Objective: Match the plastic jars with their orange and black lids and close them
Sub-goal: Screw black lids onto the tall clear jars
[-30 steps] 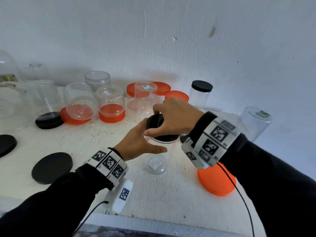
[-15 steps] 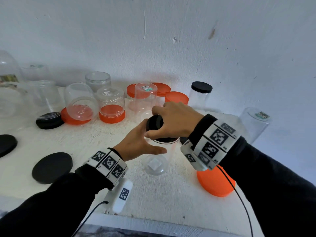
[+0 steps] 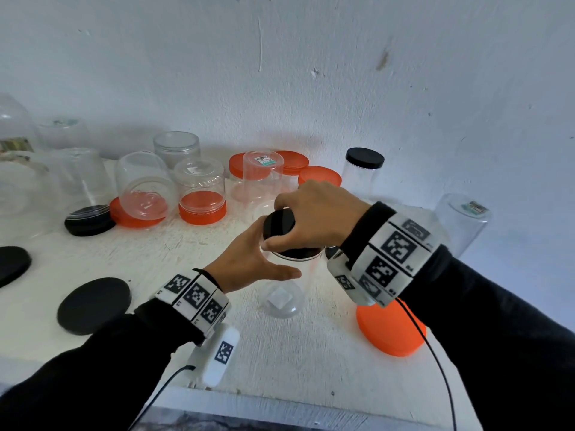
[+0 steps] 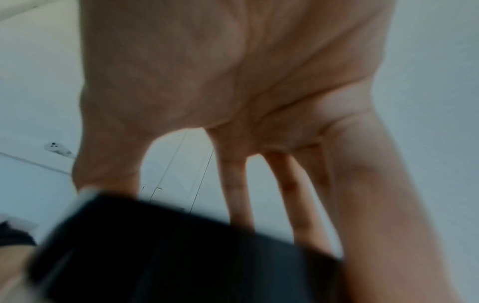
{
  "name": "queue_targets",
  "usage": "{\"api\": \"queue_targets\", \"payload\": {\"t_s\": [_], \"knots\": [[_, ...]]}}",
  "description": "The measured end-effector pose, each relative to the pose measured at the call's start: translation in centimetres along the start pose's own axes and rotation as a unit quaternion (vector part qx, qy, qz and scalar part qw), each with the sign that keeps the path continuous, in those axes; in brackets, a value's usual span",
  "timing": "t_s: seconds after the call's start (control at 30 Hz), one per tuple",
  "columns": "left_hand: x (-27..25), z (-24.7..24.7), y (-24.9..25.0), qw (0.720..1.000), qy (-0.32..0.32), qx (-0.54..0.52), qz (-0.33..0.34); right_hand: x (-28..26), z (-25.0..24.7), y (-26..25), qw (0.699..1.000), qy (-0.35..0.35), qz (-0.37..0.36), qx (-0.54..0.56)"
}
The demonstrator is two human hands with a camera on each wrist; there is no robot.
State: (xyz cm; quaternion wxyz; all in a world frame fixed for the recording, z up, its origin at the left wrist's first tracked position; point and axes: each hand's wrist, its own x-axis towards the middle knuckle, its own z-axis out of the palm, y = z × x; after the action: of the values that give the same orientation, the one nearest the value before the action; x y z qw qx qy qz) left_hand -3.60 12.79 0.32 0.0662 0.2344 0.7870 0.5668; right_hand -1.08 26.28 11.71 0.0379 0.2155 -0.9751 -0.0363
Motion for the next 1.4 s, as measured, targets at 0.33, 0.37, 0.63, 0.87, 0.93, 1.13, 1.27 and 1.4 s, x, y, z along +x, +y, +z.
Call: {"api": "queue_targets", "payload": {"t_s": [0.33,0.37,0.63,0.87,0.93,1.13,1.27,1.4], "knots": [[-0.1,0.0,0.6,1.000,-0.014,0.015,0.005,0.1,-0.9,1.2,0.983,-0.140,-0.046,0.107],[-0.1,0.1,0.5,1.000,-0.010,0.009,0.005,0.2,-0.4,0.9,0.990,-0.106,-0.027,0.089],[-0.2,0.0,0.5,1.000,-0.012,0.025,-0.001,-0.2,-1.5,1.2,0.979,-0.186,-0.036,0.070],[-0.3,0.2,0.6,1.000,-0.003,0.011,-0.007,-0.1,0.2,0.3,0.997,-0.058,0.012,0.058],[-0.3,0.2,0.6,1.000,-0.002,0.005,-0.011,-0.1,0.3,0.1,0.999,-0.031,0.019,0.016],[-0.3,0.2,0.7,1.000,-0.007,0.017,-0.004,-0.6,-1.7,1.9,0.973,-0.181,-0.064,0.127],[-0.3,0.3,0.8,1.000,-0.004,0.013,-0.015,-0.2,-0.7,1.2,0.992,-0.083,-0.009,0.098],[-0.3,0.2,0.6,1.000,-0.001,0.008,-0.016,-0.2,-0.3,0.4,1.000,-0.022,0.005,0.020]]}}
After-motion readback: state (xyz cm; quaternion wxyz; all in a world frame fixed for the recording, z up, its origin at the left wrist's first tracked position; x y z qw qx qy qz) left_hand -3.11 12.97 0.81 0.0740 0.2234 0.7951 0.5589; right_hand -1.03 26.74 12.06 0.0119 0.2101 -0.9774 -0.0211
